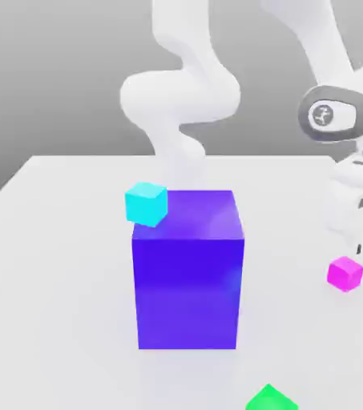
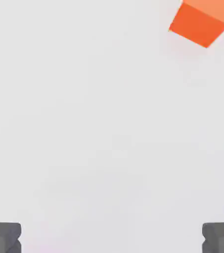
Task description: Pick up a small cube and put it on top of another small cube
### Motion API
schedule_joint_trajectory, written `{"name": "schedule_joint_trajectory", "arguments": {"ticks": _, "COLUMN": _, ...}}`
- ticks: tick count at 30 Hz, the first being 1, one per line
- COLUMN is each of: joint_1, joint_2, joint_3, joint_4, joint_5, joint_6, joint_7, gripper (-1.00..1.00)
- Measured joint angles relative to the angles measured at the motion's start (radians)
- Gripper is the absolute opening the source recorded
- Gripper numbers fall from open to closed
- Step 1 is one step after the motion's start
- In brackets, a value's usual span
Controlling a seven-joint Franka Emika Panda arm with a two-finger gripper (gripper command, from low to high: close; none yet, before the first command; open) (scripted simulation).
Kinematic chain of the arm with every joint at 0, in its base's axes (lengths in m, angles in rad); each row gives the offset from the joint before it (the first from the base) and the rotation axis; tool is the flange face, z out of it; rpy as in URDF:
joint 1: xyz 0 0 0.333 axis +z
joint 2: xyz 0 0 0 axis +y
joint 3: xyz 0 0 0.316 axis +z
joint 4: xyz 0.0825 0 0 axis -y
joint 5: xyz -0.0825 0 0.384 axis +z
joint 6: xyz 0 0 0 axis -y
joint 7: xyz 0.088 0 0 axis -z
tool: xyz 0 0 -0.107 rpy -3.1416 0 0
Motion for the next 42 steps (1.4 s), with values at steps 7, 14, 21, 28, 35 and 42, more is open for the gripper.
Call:
{"name": "schedule_joint_trajectory", "arguments": {"ticks": 7, "joint_1": 0.157, "joint_2": 0.175, "joint_3": -0.159, "joint_4": 0.012, "joint_5": -0.218, "joint_6": 0.106, "joint_7": 0.192, "gripper": 0.0}}
{"name": "schedule_joint_trajectory", "arguments": {"ticks": 14, "joint_1": 0.329, "joint_2": 0.296, "joint_3": -0.372, "joint_4": 0.05, "joint_5": -0.408, "joint_6": 0.187, "joint_7": 0.337, "gripper": -1.0}}
{"name": "schedule_joint_trajectory", "arguments": {"ticks": 21, "joint_1": 0.314, "joint_2": 0.281, "joint_3": -0.351, "joint_4": 0.045, "joint_5": -0.383, "joint_6": 0.18, "joint_7": 0.319, "gripper": -1.0}}
{"name": "schedule_joint_trajectory", "arguments": {"ticks": 28, "joint_1": 0.148, "joint_2": 0.135, "joint_3": -0.131, "joint_4": -0.002, "joint_5": -0.133, "joint_6": 0.089, "joint_7": 0.129, "gripper": -1.0}}
{"name": "schedule_joint_trajectory", "arguments": {"ticks": 35, "joint_1": -0.01, "joint_2": 0.088, "joint_3": -0.128, "joint_4": 0.088, "joint_5": 0.036, "joint_6": -0.038, "joint_7": -0.111, "gripper": -1.0}}
{"name": "schedule_joint_trajectory", "arguments": {"ticks": 42, "joint_1": -0.248, "joint_2": 0.17, "joint_3": -0.293, "joint_4": 0.336, "joint_5": 0.077, "joint_6": -0.199, "joint_7": -0.381, "gripper": -1.0}}
